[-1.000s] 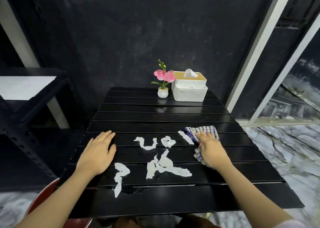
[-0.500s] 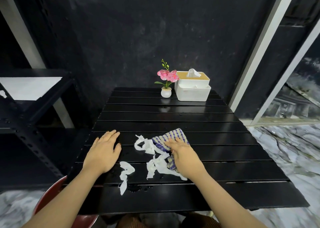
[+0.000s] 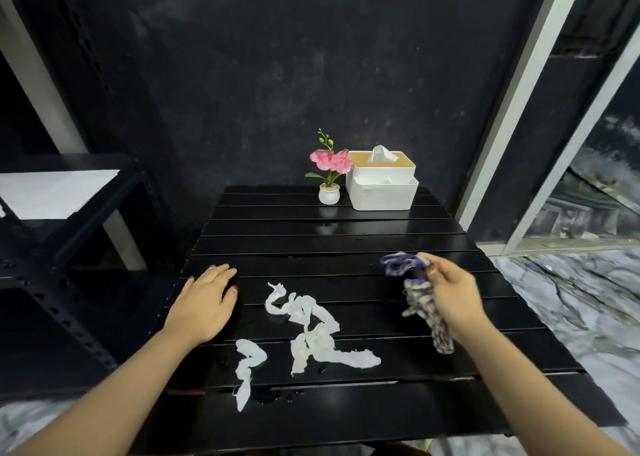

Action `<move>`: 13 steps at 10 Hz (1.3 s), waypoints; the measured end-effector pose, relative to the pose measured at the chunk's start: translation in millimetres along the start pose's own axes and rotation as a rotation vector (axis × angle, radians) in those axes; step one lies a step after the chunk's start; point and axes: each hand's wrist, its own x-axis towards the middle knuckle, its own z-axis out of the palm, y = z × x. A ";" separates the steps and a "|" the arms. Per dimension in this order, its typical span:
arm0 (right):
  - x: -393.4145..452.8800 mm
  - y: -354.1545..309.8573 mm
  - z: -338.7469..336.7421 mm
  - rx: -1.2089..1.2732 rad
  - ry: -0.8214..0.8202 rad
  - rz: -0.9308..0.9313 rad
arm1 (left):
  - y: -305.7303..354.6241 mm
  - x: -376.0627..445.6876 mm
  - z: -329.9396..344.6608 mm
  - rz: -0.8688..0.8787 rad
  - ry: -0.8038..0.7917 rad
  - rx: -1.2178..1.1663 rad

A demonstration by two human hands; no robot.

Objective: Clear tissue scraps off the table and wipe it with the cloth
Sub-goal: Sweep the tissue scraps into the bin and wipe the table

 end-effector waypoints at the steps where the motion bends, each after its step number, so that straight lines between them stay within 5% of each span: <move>1: 22.2 9.7 -32.1 -0.153 0.176 0.036 | 1.1 17.8 -3.2 -0.003 0.006 0.007; 2: 35.1 21.3 -53.9 -0.269 0.267 0.054 | 1.2 33.5 -2.0 -0.001 0.006 0.022; 5: 55.5 34.2 -28.2 -0.775 0.011 0.037 | -7.4 45.2 13.3 -0.013 0.048 0.005; 13: -10.1 -24.0 118.3 -0.682 -0.609 -0.467 | -7.1 43.0 14.4 0.002 0.067 0.023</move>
